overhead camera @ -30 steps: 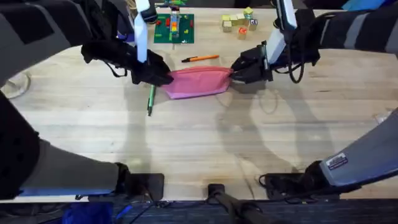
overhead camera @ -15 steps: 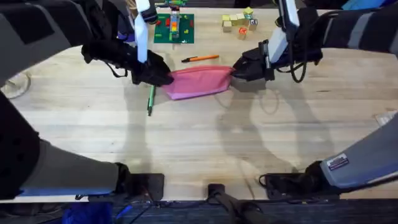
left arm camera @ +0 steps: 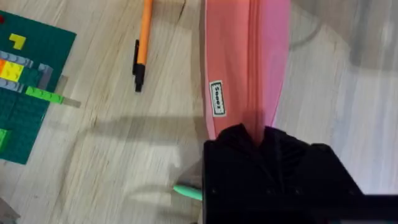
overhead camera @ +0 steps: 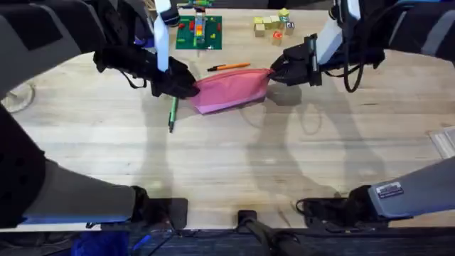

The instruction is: Unzip the bag, pick up the pens from the table one at a time and place them inside, then zip the bag closed.

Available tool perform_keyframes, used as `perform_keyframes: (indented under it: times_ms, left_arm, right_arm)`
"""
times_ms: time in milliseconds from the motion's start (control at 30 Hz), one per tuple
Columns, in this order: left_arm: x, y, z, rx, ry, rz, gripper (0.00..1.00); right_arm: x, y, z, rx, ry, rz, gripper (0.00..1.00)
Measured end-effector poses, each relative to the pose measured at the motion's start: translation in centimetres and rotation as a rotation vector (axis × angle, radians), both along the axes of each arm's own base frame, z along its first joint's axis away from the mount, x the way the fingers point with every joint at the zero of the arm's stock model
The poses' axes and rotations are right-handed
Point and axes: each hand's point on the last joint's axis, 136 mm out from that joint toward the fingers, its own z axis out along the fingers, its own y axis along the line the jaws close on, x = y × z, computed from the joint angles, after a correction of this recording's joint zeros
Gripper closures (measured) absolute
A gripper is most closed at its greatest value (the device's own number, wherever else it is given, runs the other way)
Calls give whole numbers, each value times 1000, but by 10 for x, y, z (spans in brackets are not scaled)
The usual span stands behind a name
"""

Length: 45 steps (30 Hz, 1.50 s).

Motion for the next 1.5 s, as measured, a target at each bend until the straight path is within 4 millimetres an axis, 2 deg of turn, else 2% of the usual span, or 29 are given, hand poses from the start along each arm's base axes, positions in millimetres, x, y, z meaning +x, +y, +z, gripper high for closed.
perform_keyframes:
  times_ms: [300, 367, 533, 767, 967, 1000, 1233, 1500]
  left_arm:
    - [0, -1, 0, -3, 1, -1, 958]
    - [-1, -3, 2, -16, 0, -7, 958]
    - [-1, -7, 4, -35, -1, -13, 958]
    - [0, -4, 1, -12, -3, -9, 958]
    - [0, -1, 0, 1, 1, -2, 958]
    - [-1, 0, 0, 2, 2, -2, 959]
    - [-1, -1, 0, 1, 5, -3, 959]
    - [-1, -1, 0, 2, 5, -2, 959]
  right_arm:
    - [-7, -2, 3, -13, 32, -11, 971]
    - [-9, -5, 16, -47, -14, -20, 971]
    - [-13, -8, 29, -130, -111, -10, 971]
    - [-17, -1, 24, -287, -204, 45, 971]
    - [-22, 19, 19, -343, -254, 110, 970]
    - [-25, 33, 21, -334, -278, 146, 970]
    - [-30, 80, 17, -277, -303, 215, 970]
    - [-24, 136, 7, -184, -310, 228, 970]
